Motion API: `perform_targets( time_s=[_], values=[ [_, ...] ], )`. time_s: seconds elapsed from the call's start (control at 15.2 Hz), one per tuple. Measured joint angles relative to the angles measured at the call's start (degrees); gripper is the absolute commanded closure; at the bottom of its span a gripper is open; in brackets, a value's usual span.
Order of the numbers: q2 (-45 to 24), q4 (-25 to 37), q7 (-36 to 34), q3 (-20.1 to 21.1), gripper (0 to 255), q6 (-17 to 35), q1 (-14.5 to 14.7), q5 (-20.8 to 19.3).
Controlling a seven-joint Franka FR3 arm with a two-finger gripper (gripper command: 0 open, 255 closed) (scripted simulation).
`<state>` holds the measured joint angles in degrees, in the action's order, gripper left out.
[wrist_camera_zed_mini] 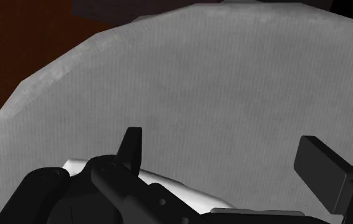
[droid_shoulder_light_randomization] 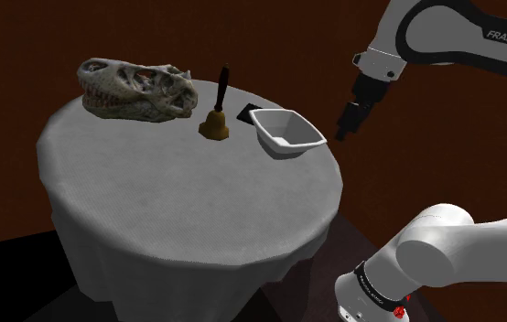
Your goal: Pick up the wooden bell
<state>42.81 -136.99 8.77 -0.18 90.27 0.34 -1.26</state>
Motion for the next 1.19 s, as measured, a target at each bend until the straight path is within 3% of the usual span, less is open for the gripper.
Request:
perform_targets(
  time_s=[0.2, 0.73, 1.19],
  values=[
    [-0.8, -0.8, -0.2, 0.3, 0, 3.2, 0.3, 0.4],
    [-8.2, -5.2, -1.5, 2.2, 0, 25.6, 2.2, 2.9],
    [-18.3, -3.8, -2.3, 3.9, 0, 44.4, 3.5, 4.1]
  ],
)
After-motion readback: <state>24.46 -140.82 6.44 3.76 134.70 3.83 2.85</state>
